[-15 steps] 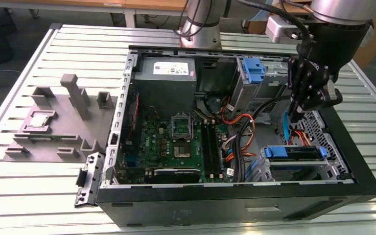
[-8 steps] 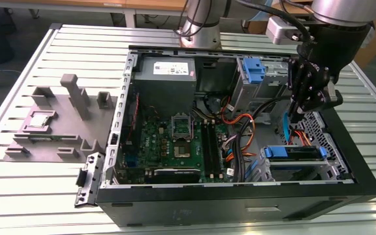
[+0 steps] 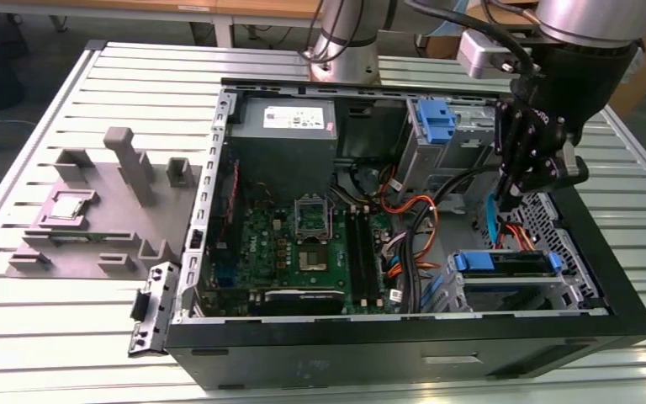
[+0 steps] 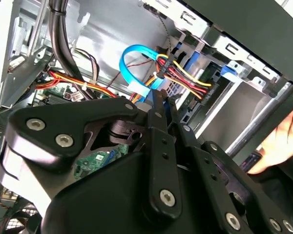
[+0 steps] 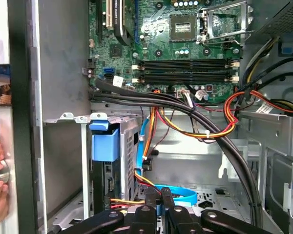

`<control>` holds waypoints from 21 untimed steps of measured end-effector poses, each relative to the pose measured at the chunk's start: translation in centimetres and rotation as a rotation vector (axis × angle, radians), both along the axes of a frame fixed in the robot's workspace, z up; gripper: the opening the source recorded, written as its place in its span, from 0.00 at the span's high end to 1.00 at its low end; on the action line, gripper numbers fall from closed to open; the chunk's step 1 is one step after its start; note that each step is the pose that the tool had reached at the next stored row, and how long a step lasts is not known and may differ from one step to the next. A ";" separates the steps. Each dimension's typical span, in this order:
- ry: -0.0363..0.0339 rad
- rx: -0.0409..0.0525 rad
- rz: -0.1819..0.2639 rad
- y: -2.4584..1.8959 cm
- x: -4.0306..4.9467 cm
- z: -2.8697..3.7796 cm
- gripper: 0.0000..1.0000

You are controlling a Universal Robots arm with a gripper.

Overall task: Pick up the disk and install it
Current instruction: 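Insert the second disk wire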

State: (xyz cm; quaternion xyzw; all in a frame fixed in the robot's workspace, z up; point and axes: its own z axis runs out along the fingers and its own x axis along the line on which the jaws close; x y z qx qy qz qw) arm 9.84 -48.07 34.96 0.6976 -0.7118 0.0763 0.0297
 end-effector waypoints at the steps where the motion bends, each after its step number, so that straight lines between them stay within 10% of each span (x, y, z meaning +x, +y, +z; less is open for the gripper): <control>1: 0.0000 0.0154 0.000 -0.11 0.00 -0.01 0.84; 3: 0.0000 0.0377 0.000 -0.48 0.00 -0.07 0.84; 12: -0.0008 0.0425 0.000 -2.78 -0.07 -0.22 0.84; 21: -0.0007 0.0424 0.000 -3.07 -0.09 -0.22 0.84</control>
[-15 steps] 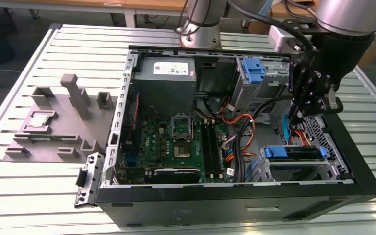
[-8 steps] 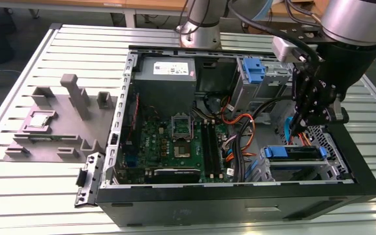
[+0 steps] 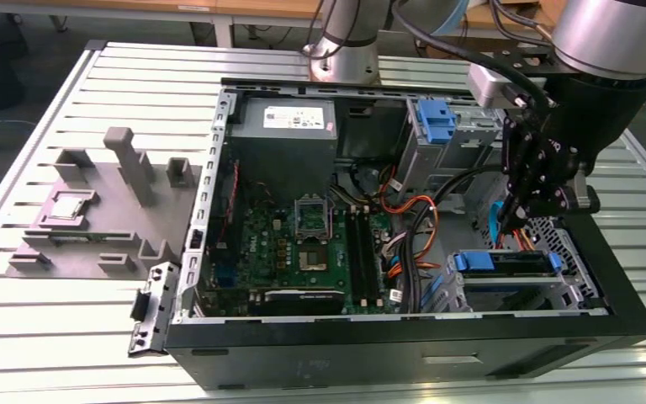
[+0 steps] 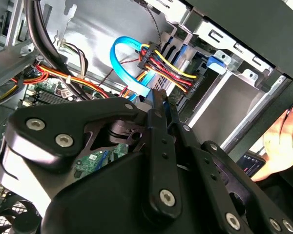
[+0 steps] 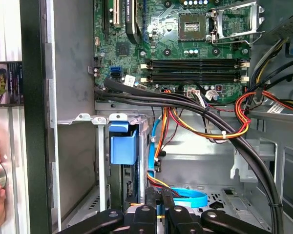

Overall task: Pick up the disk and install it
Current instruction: 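Insert the second disk wire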

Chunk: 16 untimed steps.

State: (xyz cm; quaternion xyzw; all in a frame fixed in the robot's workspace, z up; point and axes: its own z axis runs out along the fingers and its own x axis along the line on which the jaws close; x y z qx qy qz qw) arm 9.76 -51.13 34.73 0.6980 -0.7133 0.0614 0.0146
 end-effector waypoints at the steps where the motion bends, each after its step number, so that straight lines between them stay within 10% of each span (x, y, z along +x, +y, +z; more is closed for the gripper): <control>1: 0.0000 0.0000 0.000 0.00 0.00 0.00 0.84; 10: 0.0000 0.0056 0.000 -0.55 -0.02 -0.04 0.84; 16: -0.0005 0.0462 0.000 -1.79 -0.06 -0.16 0.84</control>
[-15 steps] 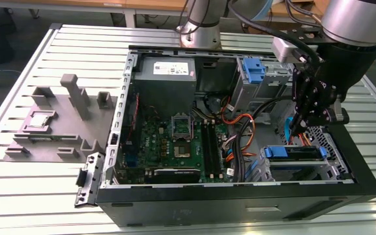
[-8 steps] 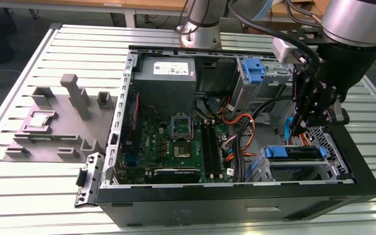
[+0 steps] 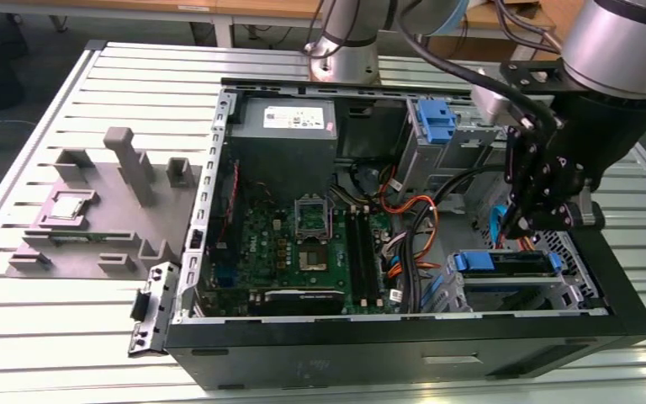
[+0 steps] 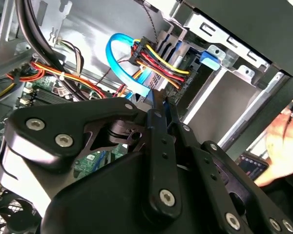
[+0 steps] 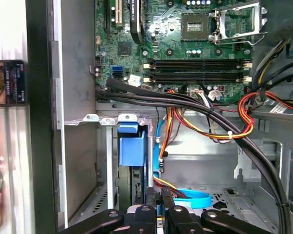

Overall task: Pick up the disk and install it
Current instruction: 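Insert the second disk wire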

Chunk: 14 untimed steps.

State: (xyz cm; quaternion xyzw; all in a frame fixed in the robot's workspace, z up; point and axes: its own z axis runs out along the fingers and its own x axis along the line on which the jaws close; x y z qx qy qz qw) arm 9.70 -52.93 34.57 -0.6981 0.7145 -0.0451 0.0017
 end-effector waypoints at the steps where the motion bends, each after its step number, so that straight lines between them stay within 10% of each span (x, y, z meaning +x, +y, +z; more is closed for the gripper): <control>1: -0.0001 0.0116 0.000 -0.17 -0.01 -0.04 0.84; 6: -0.0006 0.0469 0.000 -1.17 -0.06 -0.20 0.84; 14: -0.0007 0.0529 0.000 -1.96 -0.08 -0.48 0.84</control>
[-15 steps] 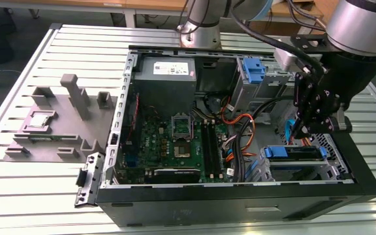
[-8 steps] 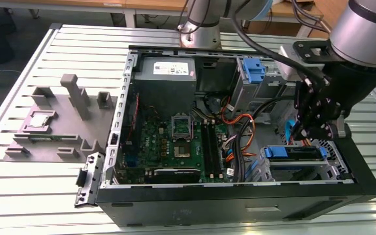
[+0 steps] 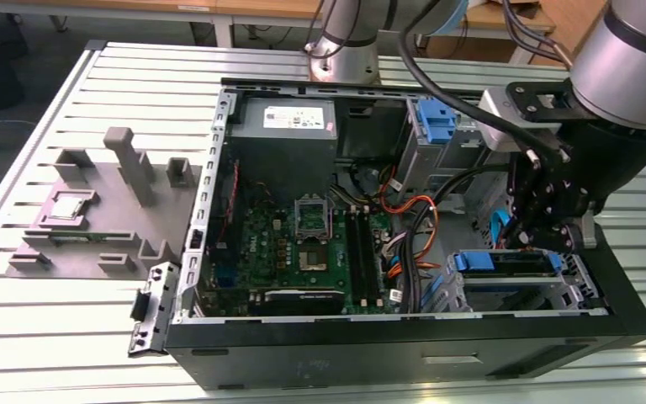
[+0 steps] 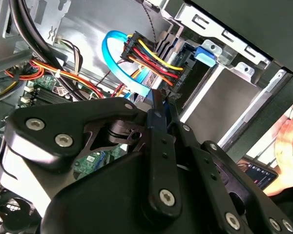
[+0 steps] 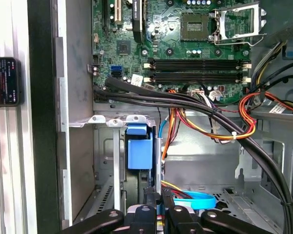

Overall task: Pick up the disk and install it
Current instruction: 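Insert the second disk wire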

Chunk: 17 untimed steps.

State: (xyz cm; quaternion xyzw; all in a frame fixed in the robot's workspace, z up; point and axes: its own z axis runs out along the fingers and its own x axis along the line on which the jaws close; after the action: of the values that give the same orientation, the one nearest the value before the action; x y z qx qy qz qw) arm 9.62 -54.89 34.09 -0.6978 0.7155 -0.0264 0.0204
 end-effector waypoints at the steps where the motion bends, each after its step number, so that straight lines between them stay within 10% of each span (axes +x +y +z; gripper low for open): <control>1: 0.0000 -0.0001 0.000 -0.05 0.00 -0.03 0.84; 17: 0.0000 0.0000 0.000 -0.58 0.03 -0.53 0.84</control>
State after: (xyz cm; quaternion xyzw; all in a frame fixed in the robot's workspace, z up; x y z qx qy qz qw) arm 9.64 -55.47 33.56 -0.6978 0.7155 -0.0265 0.0204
